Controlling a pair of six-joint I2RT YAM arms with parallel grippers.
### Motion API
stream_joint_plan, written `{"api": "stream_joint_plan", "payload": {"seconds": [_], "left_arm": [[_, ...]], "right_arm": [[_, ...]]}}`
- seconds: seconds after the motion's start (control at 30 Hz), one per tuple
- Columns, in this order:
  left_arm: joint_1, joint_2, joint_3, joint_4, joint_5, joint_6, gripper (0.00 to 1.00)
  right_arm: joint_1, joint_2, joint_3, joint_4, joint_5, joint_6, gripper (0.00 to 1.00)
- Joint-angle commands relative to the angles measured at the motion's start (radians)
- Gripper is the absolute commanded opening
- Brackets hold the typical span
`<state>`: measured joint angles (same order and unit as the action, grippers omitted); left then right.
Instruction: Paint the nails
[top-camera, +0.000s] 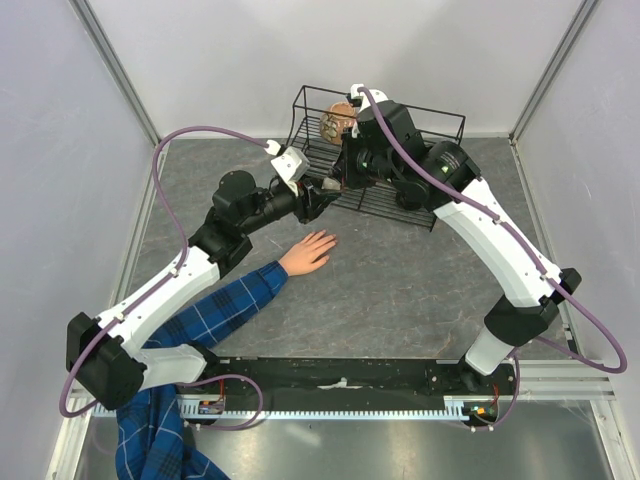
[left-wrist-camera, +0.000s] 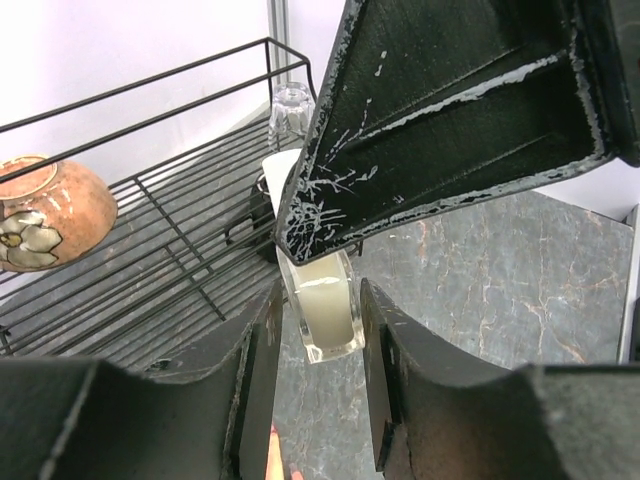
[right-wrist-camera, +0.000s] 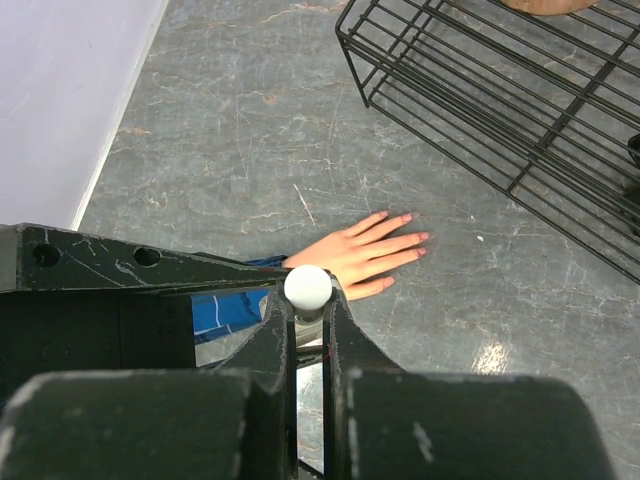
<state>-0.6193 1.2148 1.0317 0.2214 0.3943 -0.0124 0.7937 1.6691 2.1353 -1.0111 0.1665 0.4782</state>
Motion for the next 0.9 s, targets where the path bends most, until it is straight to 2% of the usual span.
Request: {"api": "stream_joint_plan", "payload": {"seconds": [0.0, 0.2, 0.33, 0.43, 0.53, 0.63, 0.7, 0.73, 0.8, 0.83, 0.87], "left_arm": [[-0.002, 0.008, 0.048, 0.068, -0.021, 0.034, 0.43], [-0.002, 0.012, 0.051, 0.087, -0.048, 0.028, 0.49], [-0.002, 0.022, 0.060, 0.088, -0.048, 0.028, 0.49], [-0.002, 0.028, 0.065, 0.087, -0.054, 0.026, 0.43], [-0.002, 0.031, 0.073, 0.079, -0.058, 0.026, 0.30], [-0.002, 0.029, 0.082, 0.075, -0.069, 0.022, 0.04], [-0.002, 0.028, 0.097, 0.058, -0.069, -0.013, 0.02], [0.000, 0.026, 0.114, 0.044, -0.061, -0.024, 0.02], [0.000, 0.026, 0.137, -0.026, -0.031, -0.075, 0.02], [0.003, 0.029, 0.160, -0.063, -0.020, -0.099, 0.02], [0.003, 0.028, 0.163, -0.104, -0.006, -0.122, 0.02]], "right_arm": [[-0.001, 0.004, 0.055, -0.003, -0.025, 0.016, 0.00], [0.001, 0.006, 0.058, -0.007, -0.030, 0.020, 0.00], [-0.001, 0.007, 0.061, -0.007, -0.032, 0.020, 0.00], [-0.001, 0.006, 0.066, -0.006, -0.035, 0.020, 0.00], [-0.001, 0.007, 0.077, -0.007, -0.036, 0.019, 0.00], [0.001, 0.009, 0.081, -0.006, -0.042, 0.010, 0.00], [-0.001, 0.004, 0.080, -0.006, -0.041, -0.013, 0.19], [-0.002, 0.000, 0.080, -0.007, -0.039, -0.024, 0.39], [-0.011, -0.015, 0.075, -0.009, -0.042, -0.068, 0.56], [-0.017, -0.025, 0.071, -0.012, -0.054, -0.084, 0.69], [-0.033, -0.046, 0.064, -0.011, -0.062, -0.098, 0.75]]}}
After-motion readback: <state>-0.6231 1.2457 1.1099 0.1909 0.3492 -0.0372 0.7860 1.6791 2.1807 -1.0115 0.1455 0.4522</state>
